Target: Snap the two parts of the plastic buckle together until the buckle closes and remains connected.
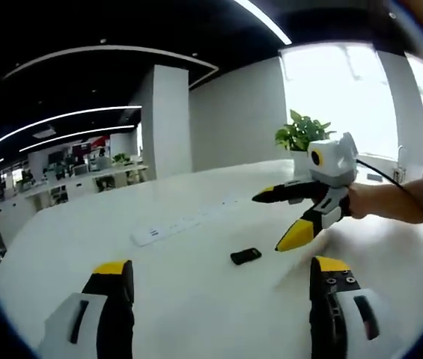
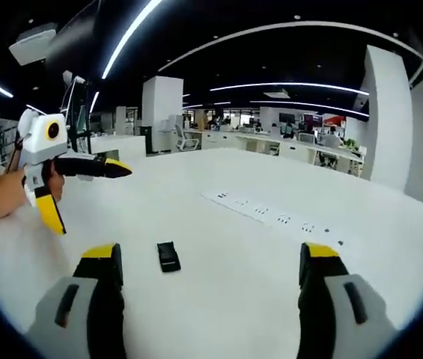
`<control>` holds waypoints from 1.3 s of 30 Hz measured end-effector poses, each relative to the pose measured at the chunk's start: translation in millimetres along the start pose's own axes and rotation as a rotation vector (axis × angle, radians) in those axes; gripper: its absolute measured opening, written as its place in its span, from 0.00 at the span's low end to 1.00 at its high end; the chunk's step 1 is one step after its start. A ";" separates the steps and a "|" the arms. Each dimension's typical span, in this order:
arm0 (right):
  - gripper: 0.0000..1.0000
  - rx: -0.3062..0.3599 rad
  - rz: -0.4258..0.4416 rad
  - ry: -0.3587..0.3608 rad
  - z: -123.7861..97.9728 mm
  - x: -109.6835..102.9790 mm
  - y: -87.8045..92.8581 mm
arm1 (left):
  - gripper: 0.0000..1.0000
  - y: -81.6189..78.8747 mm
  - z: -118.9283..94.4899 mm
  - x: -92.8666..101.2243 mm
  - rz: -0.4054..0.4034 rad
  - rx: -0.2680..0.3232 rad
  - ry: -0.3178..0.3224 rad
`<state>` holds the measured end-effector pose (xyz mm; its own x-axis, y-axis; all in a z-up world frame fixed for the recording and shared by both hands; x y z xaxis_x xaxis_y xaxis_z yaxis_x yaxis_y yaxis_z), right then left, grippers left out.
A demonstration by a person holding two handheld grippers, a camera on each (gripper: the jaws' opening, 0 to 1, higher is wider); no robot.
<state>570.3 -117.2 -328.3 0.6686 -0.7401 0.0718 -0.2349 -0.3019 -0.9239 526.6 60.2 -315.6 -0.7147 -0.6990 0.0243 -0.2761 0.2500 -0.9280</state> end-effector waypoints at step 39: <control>0.96 -0.020 0.003 0.083 -56.2 -25.6 26.8 | 0.99 13.0 -31.9 25.7 -0.007 -0.001 -0.017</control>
<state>507.2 -140.1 -333.8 0.6074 -0.7880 0.1004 -0.2513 -0.3106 -0.9167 484.1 66.9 -315.3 -0.7018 -0.7120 0.0243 -0.2818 0.2460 -0.9274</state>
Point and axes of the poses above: the point that each gripper's makers call its tool centre point, and the gripper's own axes: z roughly forward along the fingers, x roughly to its right, y roughly out of its underside, the point moved 4 cm from there along -z, roughly backward along the fingers, and after that the axes turned 5 degrees about -x, right-handed, at the moved point
